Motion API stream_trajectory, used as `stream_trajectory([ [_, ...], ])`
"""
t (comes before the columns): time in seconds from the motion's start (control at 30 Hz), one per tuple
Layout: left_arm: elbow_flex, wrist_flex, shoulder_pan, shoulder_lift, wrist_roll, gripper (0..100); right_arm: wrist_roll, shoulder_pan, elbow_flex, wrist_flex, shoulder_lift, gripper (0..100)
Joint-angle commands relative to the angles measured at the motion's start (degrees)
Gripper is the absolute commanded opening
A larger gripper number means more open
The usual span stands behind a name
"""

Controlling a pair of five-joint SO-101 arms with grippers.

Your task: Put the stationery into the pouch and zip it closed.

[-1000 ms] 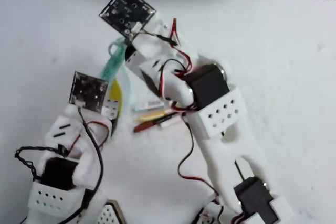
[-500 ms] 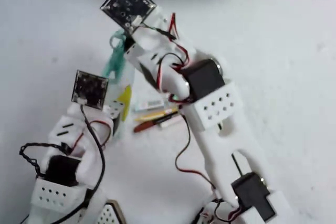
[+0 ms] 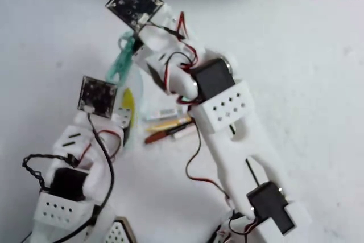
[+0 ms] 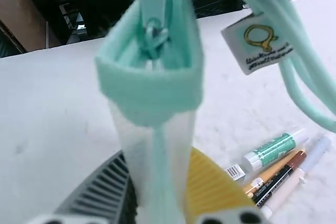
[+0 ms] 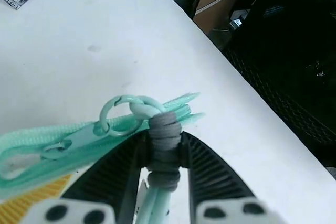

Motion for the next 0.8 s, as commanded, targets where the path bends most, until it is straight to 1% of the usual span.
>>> stream_trajectory([
  [0.0,0.2,-1.0,0.8,1.7,0.7,2,-0.3,0.2,-3.3,-3.6,-0.6,1.6],
  [0.23,-0.2,2.5,1.8,1.7,0.6,2,-0.3,0.3,-3.2,-10.1,0.5,1.6],
  [0.37,-0.2,2.7,1.5,1.7,0.6,2,-0.3,2.5,-3.3,-12.0,2.3,1.6],
  [0.43,-0.2,3.2,1.5,1.7,0.5,2,-0.4,4.6,-3.3,-12.3,3.4,1.6],
  [0.57,-0.2,3.6,1.9,1.7,-2.9,2,-0.4,7.6,-5.6,-12.0,6.0,1.6],
  [0.67,-0.2,3.6,1.9,1.7,-3.3,2,-0.9,8.5,-8.4,-11.4,8.0,1.6],
  [0.77,-0.2,4.3,1.9,1.6,-3.3,2,-3.1,8.8,-11.0,-11.0,9.9,1.6],
])
